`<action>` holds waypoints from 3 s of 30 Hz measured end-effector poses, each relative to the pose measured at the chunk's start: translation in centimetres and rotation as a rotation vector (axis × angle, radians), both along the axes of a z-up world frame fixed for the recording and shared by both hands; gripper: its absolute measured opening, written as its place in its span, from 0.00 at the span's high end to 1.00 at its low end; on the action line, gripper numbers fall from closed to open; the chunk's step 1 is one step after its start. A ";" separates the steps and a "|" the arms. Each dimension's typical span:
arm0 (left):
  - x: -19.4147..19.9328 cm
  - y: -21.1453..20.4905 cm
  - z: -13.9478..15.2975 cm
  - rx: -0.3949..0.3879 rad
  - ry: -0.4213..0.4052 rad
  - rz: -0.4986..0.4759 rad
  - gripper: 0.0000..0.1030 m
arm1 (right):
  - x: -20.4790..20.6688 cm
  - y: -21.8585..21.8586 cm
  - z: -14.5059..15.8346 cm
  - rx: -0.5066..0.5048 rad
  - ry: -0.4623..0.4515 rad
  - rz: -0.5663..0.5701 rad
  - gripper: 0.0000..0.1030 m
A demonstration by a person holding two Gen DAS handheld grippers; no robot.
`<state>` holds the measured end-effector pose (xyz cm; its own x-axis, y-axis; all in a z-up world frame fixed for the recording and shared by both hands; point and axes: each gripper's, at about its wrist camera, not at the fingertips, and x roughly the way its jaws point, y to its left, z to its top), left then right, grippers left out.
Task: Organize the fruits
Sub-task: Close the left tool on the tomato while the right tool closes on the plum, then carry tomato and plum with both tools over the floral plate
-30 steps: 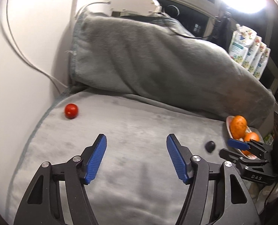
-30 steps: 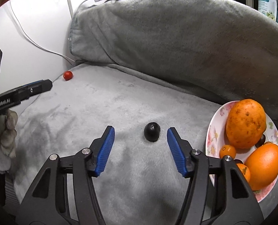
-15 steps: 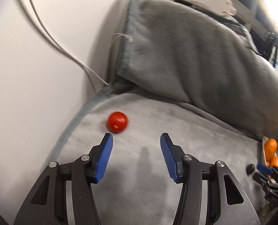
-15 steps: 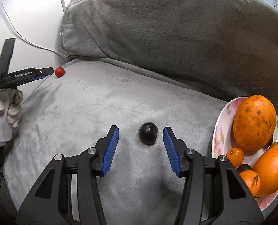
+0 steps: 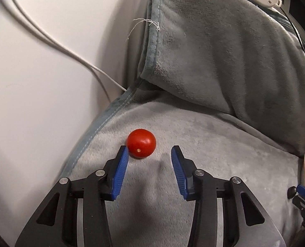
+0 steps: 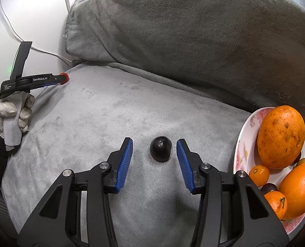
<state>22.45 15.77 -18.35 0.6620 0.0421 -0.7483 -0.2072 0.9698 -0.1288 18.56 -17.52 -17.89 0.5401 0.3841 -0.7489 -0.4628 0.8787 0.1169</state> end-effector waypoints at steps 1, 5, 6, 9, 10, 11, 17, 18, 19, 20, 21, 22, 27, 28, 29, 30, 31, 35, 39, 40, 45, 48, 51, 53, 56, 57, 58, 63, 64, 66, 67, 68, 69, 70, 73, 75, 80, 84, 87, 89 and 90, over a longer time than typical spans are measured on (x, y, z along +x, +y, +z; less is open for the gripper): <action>0.2 0.0 0.0 0.002 0.000 0.003 0.60 | 0.0 0.0 0.0 0.000 0.001 -0.001 0.55; 0.9 0.4 -0.1 0.011 0.003 0.014 0.62 | 0.1 0.0 0.0 -0.003 0.003 0.001 0.57; 1.0 0.6 -0.2 0.013 0.005 0.017 0.62 | 0.1 0.0 -0.1 -0.004 0.004 0.001 0.58; 1.3 1.0 -0.7 0.014 0.018 0.036 0.62 | 0.1 0.0 -0.1 -0.007 0.006 -0.001 0.58; 1.4 0.7 -0.8 0.018 0.021 0.039 0.62 | 0.1 0.0 -0.1 -0.006 0.005 -0.001 0.58; 1.5 0.7 -0.9 0.022 0.023 0.042 0.62 | 0.1 0.0 -0.1 -0.006 0.005 -0.001 0.58; 2.8 0.4 -1.6 0.065 0.047 0.043 0.67 | 0.0 0.1 -0.1 -0.010 0.007 0.003 0.58; 2.8 0.4 -1.7 0.069 0.048 0.044 0.68 | 0.0 0.1 -0.1 -0.011 0.007 0.004 0.58; 2.9 0.4 -1.8 0.070 0.050 0.045 0.69 | 0.0 0.2 -0.1 -0.012 0.007 0.005 0.59; 2.7 0.5 -1.6 0.070 0.050 0.046 0.70 | 0.0 0.2 -0.1 -0.014 0.007 0.006 0.60; 2.8 0.6 -1.7 0.068 0.049 0.046 0.70 | 0.0 0.3 -0.1 -0.014 0.008 0.007 0.62; 2.9 0.6 -1.7 0.070 0.047 0.045 0.70 | 0.1 0.3 -0.1 -0.015 0.009 0.008 0.63; 3.1 0.5 -1.8 0.087 0.040 0.043 0.70 | 0.0 0.5 -0.2 -0.023 0.010 0.011 0.68; 3.0 0.5 -1.8 0.086 0.039 0.043 0.70 | 0.0 0.5 -0.2 -0.026 0.009 0.012 0.69; 2.9 0.4 -1.8 0.083 0.037 0.042 0.70 | 0.0 0.6 -0.2 -0.029 0.007 0.011 0.71; 2.9 0.5 -1.8 0.080 0.036 0.042 0.70 | -0.1 0.5 -0.2 -0.031 0.005 0.010 0.73; 2.9 0.5 -1.8 0.078 0.034 0.042 0.71 | -0.1 0.5 -0.2 -0.032 0.005 0.009 0.74; 1.8 0.2 -1.2 0.081 0.028 0.037 0.71 | 0.0 0.4 -0.1 -0.031 0.003 0.007 0.81; 1.5 -0.3 -1.0 0.081 0.026 0.034 0.71 | 0.0 0.3 -0.2 -0.036 0.003 0.008 0.82; 1.5 -0.3 -1.0 0.080 0.027 0.033 0.71 | 0.0 0.4 -0.2 -0.038 0.003 0.007 0.82; 1.3 -0.3 -0.9 0.074 0.026 0.032 0.71 | 0.1 0.5 -0.3 -0.050 0.008 0.004 0.82; 1.5 0.0 -0.8 0.070 0.026 0.032 0.71 | 0.2 0.6 -0.3 -0.056 0.008 0.006 0.81; 1.6 0.2 -0.9 0.066 0.025 0.033 0.71 | 0.3 0.9 -0.3 -0.070 0.004 0.010 0.80; 1.6 0.3 -0.8 0.064 0.024 0.033 0.71 | 0.3 0.9 -0.4 -0.078 0.006 0.005 0.70; 1.6 0.3 -0.7 0.064 0.024 0.031 0.71 | 0.3 0.8 -0.6 -0.082 0.014 0.004 0.67; 1.6 0.4 -0.7 0.064 0.024 0.030 0.71 | 0.3 0.7 -0.6 -0.079 0.018 0.007 0.67; 1.5 0.4 -0.7 0.063 0.024 0.031 0.71 | 0.4 0.8 -0.6 -0.077 0.022 0.012 0.67; 1.5 0.5 -0.9 0.058 0.020 0.031 0.71 | 0.3 1.1 -1.0 -0.089 0.036 0.028 0.75; 1.5 0.6 -0.8 0.057 0.018 0.031 0.71 | 0.3 1.1 -1.0 -0.085 0.036 0.029 0.75; 1.3 0.6 -0.6 0.056 0.010 0.032 0.71 | 0.3 1.1 -1.0 -0.073 0.032 0.027 0.75; 1.2 0.6 -0.5 0.055 0.006 0.033 0.71 | 0.3 1.1 -1.0 -0.070 0.027 0.025 0.75; 1.1 0.6 -0.4 0.054 0.001 0.034 0.71 | 0.2 1.1 -0.9 -0.068 0.023 0.024 0.75; 1.0 0.6 -0.3 0.054 -0.002 0.034 0.71 | 0.1 1.1 -0.8 -0.065 0.020 0.023 0.75; 0.9 0.6 -0.2 0.054 -0.004 0.034 0.71 | 0.1 1.1 -0.7 -0.061 0.016 0.022 0.75; 0.6 0.4 0.0 0.057 -0.012 0.034 0.71 | 0.0 1.1 -0.5 -0.058 0.009 0.022 0.76; 0.2 0.1 0.3 0.061 -0.019 0.030 0.71 | -0.1 1.2 -0.3 -0.053 0.005 0.023 0.76; -1.2 -0.9 1.4 0.065 -0.046 0.009 0.71 | -0.4 1.3 0.5 -0.041 -0.010 0.025 0.76; -2.5 -2.1 2.6 0.056 -0.073 -0.014 0.71 | -0.9 1.2 1.4 -0.030 -0.027 0.026 0.76; -3.6 -3.3 3.9 0.055 -0.101 -0.046 0.71 | -1.6 0.8 2.2 -0.022 -0.044 0.025 0.76; -4.2 -4.2 4.8 0.059 -0.121 -0.065 0.71 | -2.1 0.4 2.8 -0.016 -0.055 0.023 0.76; -4.6 -4.9 5.4 0.060 -0.132 -0.076 0.71 | -2.4 0.1 3.1 -0.013 -0.061 0.021 0.76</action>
